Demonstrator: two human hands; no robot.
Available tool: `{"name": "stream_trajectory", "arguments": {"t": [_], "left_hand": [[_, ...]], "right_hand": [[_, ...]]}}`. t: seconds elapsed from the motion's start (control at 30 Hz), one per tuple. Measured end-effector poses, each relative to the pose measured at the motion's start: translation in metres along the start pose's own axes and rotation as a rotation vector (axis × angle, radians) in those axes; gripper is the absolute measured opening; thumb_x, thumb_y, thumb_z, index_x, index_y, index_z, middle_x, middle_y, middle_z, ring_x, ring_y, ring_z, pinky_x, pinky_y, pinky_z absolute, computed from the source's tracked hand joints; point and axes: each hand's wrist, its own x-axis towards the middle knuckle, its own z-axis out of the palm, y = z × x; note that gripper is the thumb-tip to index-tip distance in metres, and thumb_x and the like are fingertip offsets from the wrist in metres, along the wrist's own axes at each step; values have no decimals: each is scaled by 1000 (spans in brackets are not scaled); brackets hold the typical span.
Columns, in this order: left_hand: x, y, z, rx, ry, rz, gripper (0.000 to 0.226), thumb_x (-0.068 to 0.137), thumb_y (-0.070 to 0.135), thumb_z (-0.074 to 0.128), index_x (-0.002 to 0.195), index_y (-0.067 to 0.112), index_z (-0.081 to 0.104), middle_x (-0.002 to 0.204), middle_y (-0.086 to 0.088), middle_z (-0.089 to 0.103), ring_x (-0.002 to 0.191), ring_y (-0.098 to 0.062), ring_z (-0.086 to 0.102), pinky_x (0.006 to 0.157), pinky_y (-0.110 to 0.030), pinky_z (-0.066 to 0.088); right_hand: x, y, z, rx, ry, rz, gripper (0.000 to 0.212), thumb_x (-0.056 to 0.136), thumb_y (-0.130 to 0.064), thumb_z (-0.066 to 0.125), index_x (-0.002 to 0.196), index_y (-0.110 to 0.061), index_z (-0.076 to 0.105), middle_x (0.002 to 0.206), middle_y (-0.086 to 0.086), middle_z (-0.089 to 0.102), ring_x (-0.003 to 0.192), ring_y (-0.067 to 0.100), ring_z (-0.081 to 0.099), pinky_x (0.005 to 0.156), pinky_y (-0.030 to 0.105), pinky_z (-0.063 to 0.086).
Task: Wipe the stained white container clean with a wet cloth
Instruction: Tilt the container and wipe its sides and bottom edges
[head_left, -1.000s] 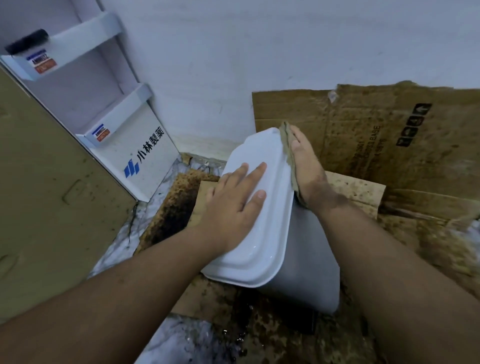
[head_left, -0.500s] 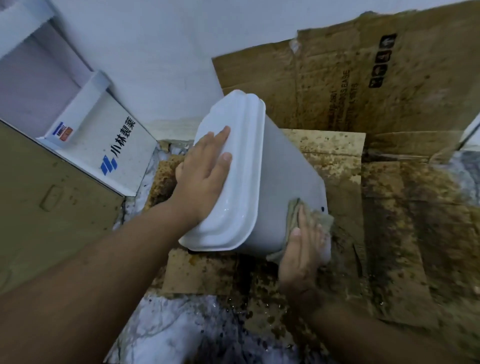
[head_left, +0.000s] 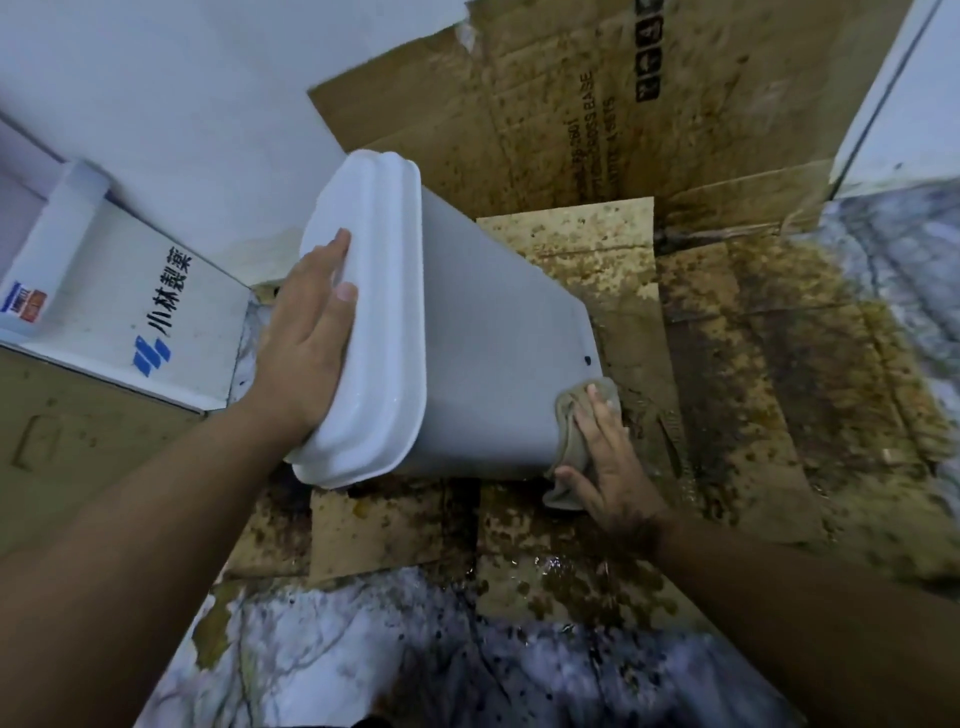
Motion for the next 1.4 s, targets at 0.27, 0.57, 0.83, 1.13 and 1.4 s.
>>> {"name": "stream_trajectory", "arguments": {"t": [0.27, 0.57, 0.83, 1.13, 1.4], "left_hand": [[0, 10, -21, 18, -298, -8, 89, 81, 79, 42, 158, 51, 8, 168, 14, 7, 156, -10, 4, 127, -52, 6], [-50, 32, -5, 145, 98, 137, 65, 96, 59, 41, 147, 20, 51, 134, -3, 45, 127, -22, 47, 109, -48, 42], [-63, 39, 2, 226, -211, 166, 119, 73, 92, 47, 162, 36, -8, 172, 7, -5, 159, -25, -6, 120, -70, 10], [-8, 100, -32, 114, -187, -79, 141, 51, 89, 59, 163, 29, -1, 172, 9, 0, 158, -16, 6, 127, -49, 15], [-23, 141, -61, 93, -267, -51, 142, 52, 89, 68, 162, 32, -2, 171, 10, 12, 155, -18, 22, 122, -49, 28]], "right_hand": [[-13, -18, 3, 269, 67, 259, 77, 81, -58, 61, 129, -80, 5, 166, 4, -17, 154, 26, -3, 124, 47, 13], [-9, -6, -6, 498, 140, 380, 125, 56, -52, 90, 154, -39, 14, 156, 3, 33, 142, 19, 35, 117, 42, 35], [11, 0, -21, 593, -18, 485, 134, 41, -34, 101, 150, -33, 24, 140, -5, 41, 134, 19, 40, 115, 36, 34], [30, -50, -122, 461, 44, 485, 100, 51, -36, 98, 129, -32, 37, 125, -3, 46, 117, 20, 48, 97, 36, 45], [13, -88, -223, 296, -113, 477, 83, 53, -40, 94, 120, -35, 45, 108, -8, 54, 106, 20, 55, 86, 33, 45]]}}
